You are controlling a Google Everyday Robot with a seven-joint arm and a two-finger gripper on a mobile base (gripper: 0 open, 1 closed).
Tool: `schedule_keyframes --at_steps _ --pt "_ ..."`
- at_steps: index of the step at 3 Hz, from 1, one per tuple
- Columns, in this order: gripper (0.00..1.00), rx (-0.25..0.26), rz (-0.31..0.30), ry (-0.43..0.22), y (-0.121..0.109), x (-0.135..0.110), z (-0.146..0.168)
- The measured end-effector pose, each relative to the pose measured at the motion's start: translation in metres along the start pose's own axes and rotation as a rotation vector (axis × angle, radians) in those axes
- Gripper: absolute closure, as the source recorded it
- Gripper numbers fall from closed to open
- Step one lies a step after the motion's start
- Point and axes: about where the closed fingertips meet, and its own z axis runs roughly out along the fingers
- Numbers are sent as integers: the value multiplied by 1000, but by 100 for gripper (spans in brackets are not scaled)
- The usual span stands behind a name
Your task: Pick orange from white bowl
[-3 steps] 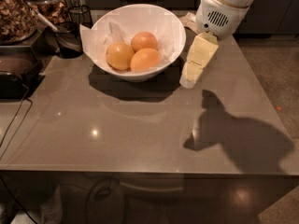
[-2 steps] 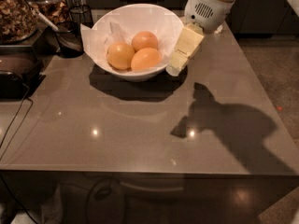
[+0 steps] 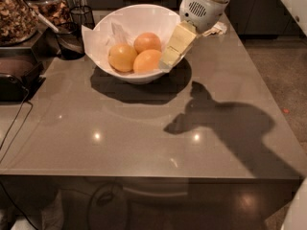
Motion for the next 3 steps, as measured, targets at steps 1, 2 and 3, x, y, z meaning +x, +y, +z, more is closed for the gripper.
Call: schedule_keyframes --at_steps 1,2,3 --pt "0 20 51 5 1 -17 10" --pt "0 37 116 16 -3 -35 20" --pt "0 51 179 18 -9 -47 24"
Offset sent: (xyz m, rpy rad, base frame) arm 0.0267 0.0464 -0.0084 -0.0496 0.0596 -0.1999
